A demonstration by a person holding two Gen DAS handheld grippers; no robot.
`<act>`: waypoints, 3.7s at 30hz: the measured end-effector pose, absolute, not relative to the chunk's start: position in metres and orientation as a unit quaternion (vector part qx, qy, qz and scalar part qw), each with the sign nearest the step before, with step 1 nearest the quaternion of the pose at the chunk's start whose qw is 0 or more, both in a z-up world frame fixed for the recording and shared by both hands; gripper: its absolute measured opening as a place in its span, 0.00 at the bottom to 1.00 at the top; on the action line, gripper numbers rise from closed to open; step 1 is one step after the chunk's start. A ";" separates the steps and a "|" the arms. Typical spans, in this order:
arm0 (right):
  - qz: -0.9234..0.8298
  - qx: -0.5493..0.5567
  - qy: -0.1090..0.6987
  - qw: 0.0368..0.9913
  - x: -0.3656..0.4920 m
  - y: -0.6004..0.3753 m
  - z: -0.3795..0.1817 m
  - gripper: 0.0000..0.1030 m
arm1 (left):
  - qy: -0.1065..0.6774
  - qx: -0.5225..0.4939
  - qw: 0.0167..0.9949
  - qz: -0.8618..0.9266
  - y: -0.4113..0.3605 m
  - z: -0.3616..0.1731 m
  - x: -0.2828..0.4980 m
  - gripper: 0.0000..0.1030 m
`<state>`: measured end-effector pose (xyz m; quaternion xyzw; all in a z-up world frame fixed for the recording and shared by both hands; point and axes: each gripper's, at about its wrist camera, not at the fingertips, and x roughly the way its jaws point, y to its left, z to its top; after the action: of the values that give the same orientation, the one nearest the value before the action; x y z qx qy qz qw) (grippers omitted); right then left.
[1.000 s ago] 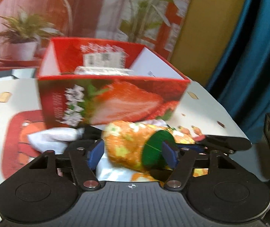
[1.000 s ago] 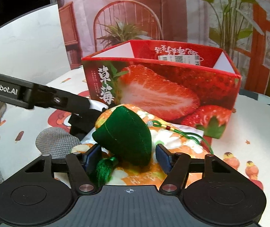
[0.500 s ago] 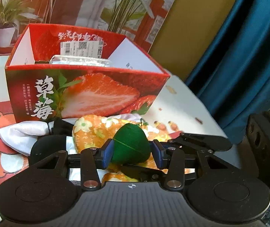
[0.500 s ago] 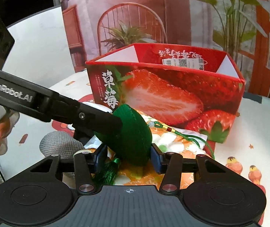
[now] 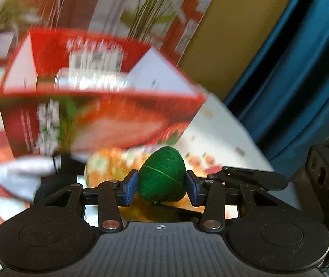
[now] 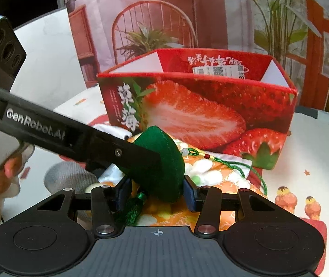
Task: Organize soft objects
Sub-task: 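Lift the green sachet up off the table with both tools, then lower the green sachet into the red box and open both tools, then close the left tool on the end of the orange floral cloth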
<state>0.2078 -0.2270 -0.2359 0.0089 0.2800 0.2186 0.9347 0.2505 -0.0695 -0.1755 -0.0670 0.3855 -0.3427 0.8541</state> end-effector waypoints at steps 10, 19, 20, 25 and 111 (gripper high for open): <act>0.248 -0.002 0.188 0.950 0.239 -0.229 -0.130 0.42 | 0.270 -0.073 0.897 -0.343 -0.054 -0.070 0.273 0.44; 0.247 -0.082 0.117 0.958 0.304 -0.191 -0.054 0.42 | 0.217 -0.106 0.919 -0.311 -0.035 -0.022 0.319 0.44; 0.244 -0.092 0.116 0.959 0.311 -0.186 -0.054 0.42 | 0.220 -0.111 0.919 -0.307 -0.032 -0.024 0.325 0.44; 0.241 -0.111 0.119 0.957 0.342 -0.166 -0.068 0.42 | 0.235 -0.101 0.925 -0.283 -0.022 -0.040 0.346 0.44; 0.049 0.006 0.349 0.936 0.226 -0.251 -0.272 1.00 | 0.420 -0.039 0.871 -0.254 -0.053 -0.212 0.273 0.19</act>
<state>0.2256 -0.2505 -0.2721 0.0062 0.3494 0.0492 0.9357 0.2732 -0.0525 -0.2116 -0.0395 0.4198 -0.2536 0.8705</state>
